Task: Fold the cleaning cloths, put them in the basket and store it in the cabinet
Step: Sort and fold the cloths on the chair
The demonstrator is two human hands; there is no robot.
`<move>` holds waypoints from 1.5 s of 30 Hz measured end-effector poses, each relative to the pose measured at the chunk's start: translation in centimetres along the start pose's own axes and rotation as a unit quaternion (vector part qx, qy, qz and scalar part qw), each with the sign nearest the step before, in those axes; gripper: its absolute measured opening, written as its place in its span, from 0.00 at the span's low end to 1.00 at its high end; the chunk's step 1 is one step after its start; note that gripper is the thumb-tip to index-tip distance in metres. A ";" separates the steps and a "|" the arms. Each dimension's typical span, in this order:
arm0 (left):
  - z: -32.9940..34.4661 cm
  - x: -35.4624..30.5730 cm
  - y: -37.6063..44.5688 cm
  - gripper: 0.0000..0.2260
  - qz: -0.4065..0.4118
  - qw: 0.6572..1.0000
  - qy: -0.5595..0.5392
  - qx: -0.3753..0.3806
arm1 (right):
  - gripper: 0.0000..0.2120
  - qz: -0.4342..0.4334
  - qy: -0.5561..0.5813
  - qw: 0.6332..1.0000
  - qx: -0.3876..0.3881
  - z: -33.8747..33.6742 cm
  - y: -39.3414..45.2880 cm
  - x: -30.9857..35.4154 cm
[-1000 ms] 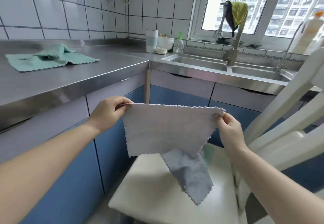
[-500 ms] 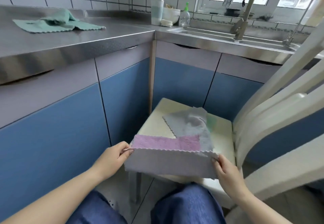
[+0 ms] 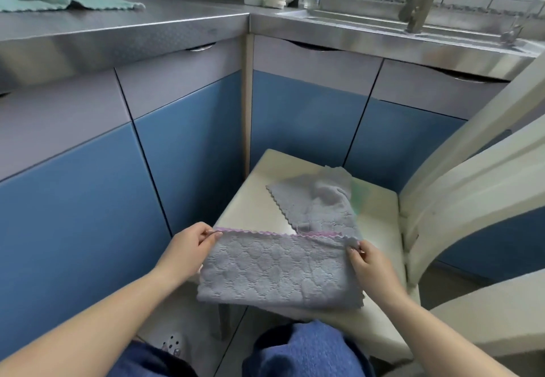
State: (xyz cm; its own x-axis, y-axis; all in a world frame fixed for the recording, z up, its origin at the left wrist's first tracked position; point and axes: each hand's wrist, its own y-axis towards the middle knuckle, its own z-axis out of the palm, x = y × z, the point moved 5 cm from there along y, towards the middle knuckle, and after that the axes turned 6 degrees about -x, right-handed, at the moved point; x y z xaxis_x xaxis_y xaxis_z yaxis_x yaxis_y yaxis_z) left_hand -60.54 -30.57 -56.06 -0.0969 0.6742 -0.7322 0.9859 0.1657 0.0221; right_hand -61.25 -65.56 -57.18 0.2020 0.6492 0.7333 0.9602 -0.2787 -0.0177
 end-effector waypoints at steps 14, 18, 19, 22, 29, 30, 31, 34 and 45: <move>2.9 1.2 4.8 0.09 -0.024 0.997 0.073 -0.003 | 0.12 -0.004 -0.067 0.998 -0.014 2.0 3.8 -1.1; 2.7 1.0 4.8 0.08 -0.019 0.996 0.083 -0.004 | 0.11 -0.008 -0.057 0.998 -0.013 2.1 3.9 -0.9; 2.7 1.0 4.7 0.08 -0.019 0.996 0.084 -0.005 | 0.11 -0.007 -0.054 0.998 -0.013 2.1 3.9 -0.9; 2.8 1.3 4.7 0.07 -0.025 0.997 0.077 0.003 | 0.07 -0.003 -0.061 0.998 -0.011 2.2 3.8 -0.7; 1.8 -0.1 3.7 0.07 0.025 0.993 0.070 -0.091 | 0.12 -0.160 -0.087 0.979 -0.091 0.8 2.1 1.9; 2.2 -1.1 3.2 0.08 0.064 0.991 0.074 -0.093 | 0.12 -0.197 -0.094 0.973 -0.077 1.5 1.5 2.6; 3.1 -2.4 2.6 0.09 0.105 0.988 0.079 -0.081 | 0.12 -0.235 -0.109 0.964 -0.063 2.5 0.9 3.4; 7.5 -5.6 0.7 0.17 0.180 0.977 0.118 0.002 | 0.18 -0.321 -0.196 0.926 -0.037 6.7 -0.9 5.6; 10.6 -1.6 -1.7 0.33 0.204 0.917 0.336 0.069 | 0.25 -0.371 -0.336 0.864 0.058 9.3 -1.8 2.2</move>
State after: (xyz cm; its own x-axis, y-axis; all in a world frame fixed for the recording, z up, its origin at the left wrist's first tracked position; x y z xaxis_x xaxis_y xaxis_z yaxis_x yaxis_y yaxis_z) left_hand -60.58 -39.52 -62.12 0.2672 0.9588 -0.0967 0.9622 -0.2601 0.0806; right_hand -60.71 -57.02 -61.87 -0.4492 0.8934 0.0123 0.8782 0.4389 0.1903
